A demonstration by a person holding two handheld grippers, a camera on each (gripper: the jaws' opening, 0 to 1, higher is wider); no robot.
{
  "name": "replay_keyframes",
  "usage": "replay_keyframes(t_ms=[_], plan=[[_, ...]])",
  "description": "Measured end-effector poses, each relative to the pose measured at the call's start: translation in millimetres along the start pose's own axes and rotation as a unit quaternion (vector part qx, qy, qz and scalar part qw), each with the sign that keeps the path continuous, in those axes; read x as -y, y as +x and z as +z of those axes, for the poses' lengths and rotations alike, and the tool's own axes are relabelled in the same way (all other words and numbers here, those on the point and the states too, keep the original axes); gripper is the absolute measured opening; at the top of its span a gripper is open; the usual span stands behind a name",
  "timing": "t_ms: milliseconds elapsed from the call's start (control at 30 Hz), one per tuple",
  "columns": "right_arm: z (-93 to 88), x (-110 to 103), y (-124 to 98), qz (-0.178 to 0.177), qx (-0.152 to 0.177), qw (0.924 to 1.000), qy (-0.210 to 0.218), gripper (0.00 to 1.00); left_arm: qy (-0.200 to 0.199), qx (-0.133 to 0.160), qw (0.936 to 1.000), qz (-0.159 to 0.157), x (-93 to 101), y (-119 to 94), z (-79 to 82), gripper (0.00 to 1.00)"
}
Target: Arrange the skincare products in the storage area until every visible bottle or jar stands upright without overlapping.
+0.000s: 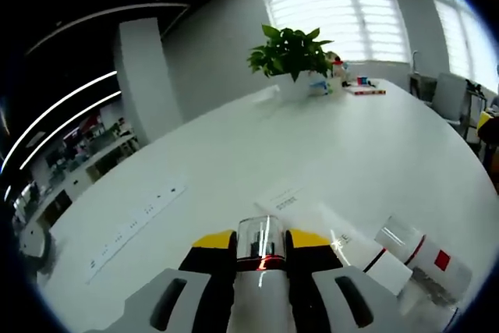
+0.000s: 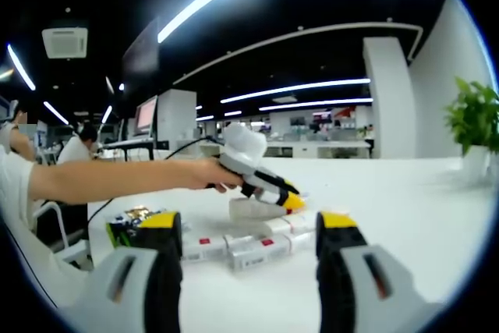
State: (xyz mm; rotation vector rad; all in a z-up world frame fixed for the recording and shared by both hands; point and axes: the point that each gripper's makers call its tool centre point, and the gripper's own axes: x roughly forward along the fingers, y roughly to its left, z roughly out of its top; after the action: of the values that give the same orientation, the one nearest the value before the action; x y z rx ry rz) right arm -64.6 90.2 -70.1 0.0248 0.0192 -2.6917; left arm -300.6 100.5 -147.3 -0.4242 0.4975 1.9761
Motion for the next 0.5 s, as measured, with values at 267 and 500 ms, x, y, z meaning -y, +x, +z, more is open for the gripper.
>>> replay_keyframes(t_ms=[267,500], plan=[[-1.2,4,-2,-0.004,0.0,1.0,0.004,0.71,0.091,0.022,0.9955,0.017,11.7,-12,11.5,0.0],[-0.5,3,-2,-0.002,0.0,1.0,0.003,0.71,-0.006,0.046,0.9976,0.05,-5.5,-24,12.6,0.1]])
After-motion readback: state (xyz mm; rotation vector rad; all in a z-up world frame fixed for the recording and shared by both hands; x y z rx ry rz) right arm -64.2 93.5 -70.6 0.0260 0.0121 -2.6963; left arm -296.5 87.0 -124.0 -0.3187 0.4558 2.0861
